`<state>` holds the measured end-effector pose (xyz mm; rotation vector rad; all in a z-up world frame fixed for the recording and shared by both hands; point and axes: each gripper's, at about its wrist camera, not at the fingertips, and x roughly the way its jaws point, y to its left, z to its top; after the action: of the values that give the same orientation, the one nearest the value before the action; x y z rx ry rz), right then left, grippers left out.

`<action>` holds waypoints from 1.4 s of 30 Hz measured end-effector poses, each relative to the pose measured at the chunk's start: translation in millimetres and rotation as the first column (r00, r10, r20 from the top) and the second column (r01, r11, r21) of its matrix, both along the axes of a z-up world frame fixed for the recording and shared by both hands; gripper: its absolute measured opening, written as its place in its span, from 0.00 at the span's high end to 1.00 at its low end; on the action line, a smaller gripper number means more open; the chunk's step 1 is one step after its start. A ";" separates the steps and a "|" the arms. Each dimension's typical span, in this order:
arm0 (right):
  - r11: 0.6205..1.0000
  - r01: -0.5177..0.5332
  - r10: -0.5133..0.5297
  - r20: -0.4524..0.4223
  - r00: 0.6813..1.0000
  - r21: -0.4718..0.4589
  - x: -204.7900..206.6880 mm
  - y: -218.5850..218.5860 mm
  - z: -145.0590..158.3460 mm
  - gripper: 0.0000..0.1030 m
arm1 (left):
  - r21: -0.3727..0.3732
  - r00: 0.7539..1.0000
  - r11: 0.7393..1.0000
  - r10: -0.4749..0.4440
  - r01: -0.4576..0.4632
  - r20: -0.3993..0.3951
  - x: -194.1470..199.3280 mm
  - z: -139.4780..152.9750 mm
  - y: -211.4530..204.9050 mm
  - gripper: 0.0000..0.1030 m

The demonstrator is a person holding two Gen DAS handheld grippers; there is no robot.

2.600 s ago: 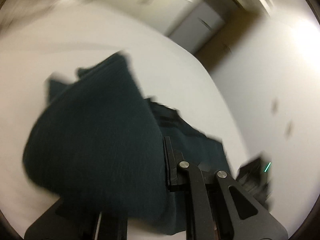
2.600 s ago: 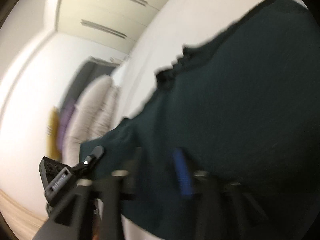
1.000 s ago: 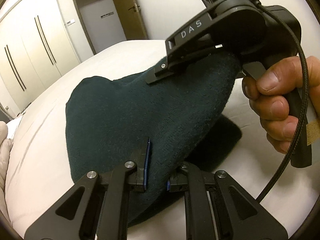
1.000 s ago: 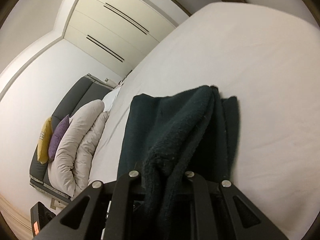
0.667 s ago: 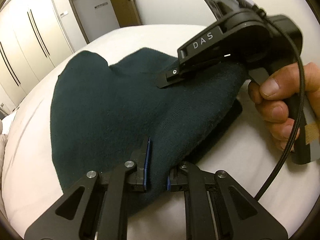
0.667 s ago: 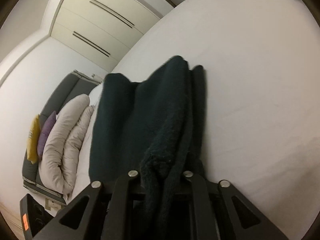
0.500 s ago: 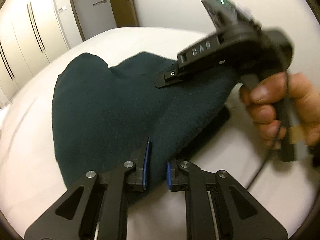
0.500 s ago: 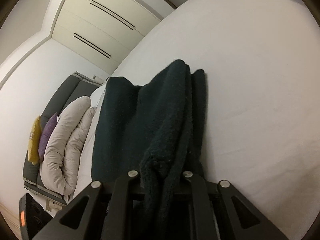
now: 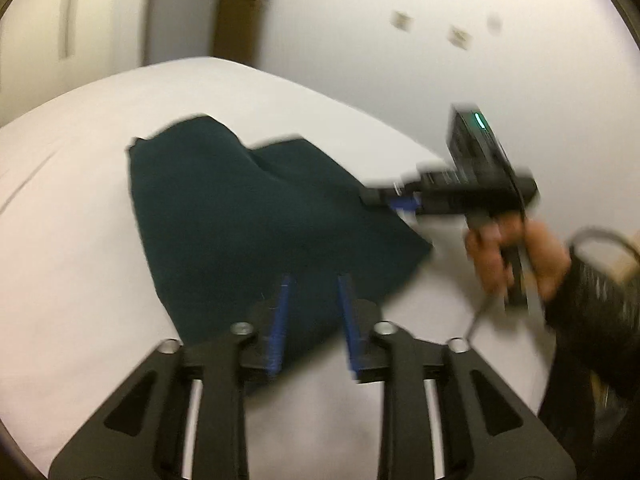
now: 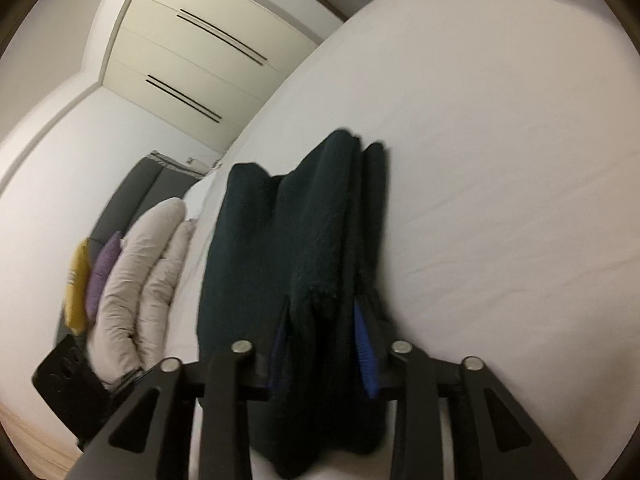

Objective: Fold small clothes

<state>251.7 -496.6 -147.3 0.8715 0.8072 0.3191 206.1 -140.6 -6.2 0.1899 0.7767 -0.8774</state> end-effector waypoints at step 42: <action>0.999 -0.034 0.036 -0.066 0.997 0.028 48.5 -8.5 -5.4 0.22 | -0.140 0.801 0.881 0.332 -0.452 -0.499 189.4 -107.3 11.1 0.07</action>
<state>300.2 -505.1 -152.7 0.8974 0.8821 0.3341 395.5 -129.5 -113.5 -0.4211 1.0912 -0.6107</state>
